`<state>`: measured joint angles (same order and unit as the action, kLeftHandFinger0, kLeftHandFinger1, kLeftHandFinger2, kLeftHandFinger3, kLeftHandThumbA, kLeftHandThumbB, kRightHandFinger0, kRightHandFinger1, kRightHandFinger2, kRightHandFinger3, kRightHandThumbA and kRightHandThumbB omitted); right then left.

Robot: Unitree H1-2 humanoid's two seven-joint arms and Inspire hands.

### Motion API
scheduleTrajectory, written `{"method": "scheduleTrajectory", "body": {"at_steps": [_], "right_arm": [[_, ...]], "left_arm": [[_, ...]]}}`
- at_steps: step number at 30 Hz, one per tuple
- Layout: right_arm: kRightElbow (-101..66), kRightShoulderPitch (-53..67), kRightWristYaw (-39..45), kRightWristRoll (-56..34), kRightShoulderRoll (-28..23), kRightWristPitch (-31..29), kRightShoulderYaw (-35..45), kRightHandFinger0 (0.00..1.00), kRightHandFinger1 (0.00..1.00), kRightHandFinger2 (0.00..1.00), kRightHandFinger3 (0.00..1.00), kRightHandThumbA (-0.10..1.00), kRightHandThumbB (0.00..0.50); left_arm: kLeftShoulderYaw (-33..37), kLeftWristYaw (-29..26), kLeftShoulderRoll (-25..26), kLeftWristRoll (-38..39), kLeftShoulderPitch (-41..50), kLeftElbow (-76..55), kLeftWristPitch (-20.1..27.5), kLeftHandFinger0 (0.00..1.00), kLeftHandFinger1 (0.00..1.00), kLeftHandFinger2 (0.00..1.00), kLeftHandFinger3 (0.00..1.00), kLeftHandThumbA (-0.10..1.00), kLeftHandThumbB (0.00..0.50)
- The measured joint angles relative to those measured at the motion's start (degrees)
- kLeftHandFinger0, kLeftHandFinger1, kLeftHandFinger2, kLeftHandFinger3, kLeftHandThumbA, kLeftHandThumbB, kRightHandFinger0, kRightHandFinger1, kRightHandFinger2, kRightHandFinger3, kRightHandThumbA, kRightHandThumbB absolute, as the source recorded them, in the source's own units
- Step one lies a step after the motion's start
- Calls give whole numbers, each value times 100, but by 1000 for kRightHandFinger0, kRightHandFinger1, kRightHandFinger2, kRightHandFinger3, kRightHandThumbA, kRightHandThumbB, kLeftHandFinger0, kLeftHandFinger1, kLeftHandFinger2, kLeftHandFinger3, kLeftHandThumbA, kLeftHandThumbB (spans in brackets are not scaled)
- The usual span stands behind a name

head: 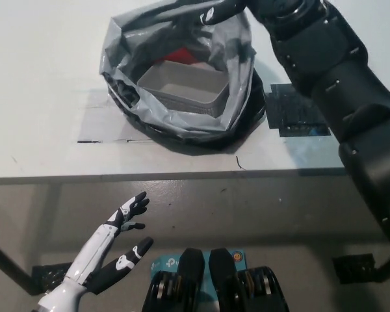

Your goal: Use the right hand to pick up a small rectangular container and put it into a plastic bag and lift the bag

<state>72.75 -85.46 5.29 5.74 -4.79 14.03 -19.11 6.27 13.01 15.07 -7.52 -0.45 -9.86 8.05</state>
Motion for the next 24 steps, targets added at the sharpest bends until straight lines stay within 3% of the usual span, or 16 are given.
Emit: {"method": "scheduleTrajectory", "body": {"at_steps": [2, 13, 14, 17, 24], "right_arm": [[-53, 15, -82, 150, 0, -1, -168, 1000, 1000, 1000, 1000, 1000, 500], [-63, 380, -1172, 1356, -14, -60, -1717, 1000, 1000, 1000, 1000, 1000, 486], [-69, 391, -1212, 1394, -18, -73, -1734, 1000, 1000, 1000, 1000, 1000, 490], [-304, 450, -1460, 1546, -107, -166, -1713, 1000, 1000, 1000, 1000, 1000, 435], [-1733, 712, -1575, 1616, -547, -216, -1333, 1000, 1000, 1000, 1000, 1000, 449]], "left_arm": [[1, 0, -1, 0, 0, 0, 0, 837, 933, 1000, 1000, 819, 256], [4, 0, -11, -3, 2, 9, 0, 816, 920, 1000, 1000, 825, 260], [4, 0, -13, -3, 2, 9, 0, 816, 921, 1000, 1000, 825, 257], [2, 0, -15, -3, 6, 9, 0, 831, 934, 1000, 1000, 835, 252], [-3, 0, -16, -3, -17, 60, -11, 857, 971, 1000, 1000, 863, 251]]}}
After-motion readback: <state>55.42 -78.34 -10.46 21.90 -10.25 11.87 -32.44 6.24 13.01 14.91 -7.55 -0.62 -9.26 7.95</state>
